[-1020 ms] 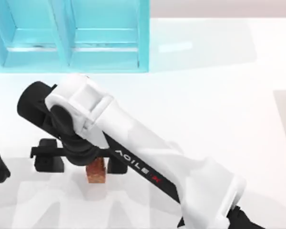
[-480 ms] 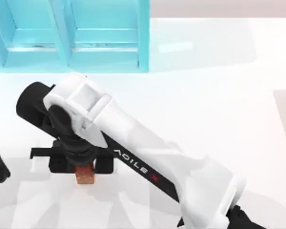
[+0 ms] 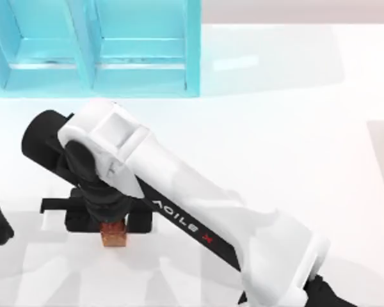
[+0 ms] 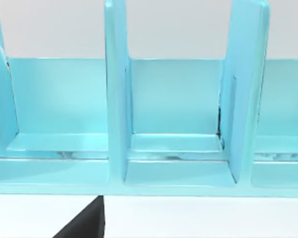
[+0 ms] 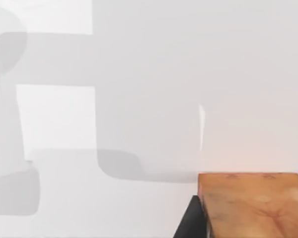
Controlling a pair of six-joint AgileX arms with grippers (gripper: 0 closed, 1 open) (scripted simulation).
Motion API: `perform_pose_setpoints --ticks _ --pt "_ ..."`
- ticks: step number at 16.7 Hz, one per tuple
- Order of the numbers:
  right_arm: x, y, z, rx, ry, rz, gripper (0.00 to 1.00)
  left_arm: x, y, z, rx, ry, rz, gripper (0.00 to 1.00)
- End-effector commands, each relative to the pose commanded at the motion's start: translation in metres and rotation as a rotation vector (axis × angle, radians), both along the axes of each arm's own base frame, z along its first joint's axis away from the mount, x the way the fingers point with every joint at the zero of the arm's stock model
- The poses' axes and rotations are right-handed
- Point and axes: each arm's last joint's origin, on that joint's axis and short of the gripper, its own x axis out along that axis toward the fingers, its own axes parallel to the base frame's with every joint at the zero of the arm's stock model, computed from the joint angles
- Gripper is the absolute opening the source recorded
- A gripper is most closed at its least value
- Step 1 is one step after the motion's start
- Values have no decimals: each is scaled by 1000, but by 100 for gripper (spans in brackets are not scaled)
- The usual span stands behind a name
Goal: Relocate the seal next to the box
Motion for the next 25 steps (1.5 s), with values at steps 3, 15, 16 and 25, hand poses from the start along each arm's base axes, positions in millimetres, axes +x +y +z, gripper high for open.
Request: perform_pose_setpoints --ticks 3,15,16,25 --pt "-1 11 4 61 -23 13 0 0 0 0 0 0 0 100" --pt "-1 12 50 69 -27 13 0 0 0 0 0 0 0 100" --pt "-1 12 53 68 -26 13 0 0 0 0 0 0 0 100" --pt "8 7 62 87 -30 20 0 0 0 0 0 0 0 100"
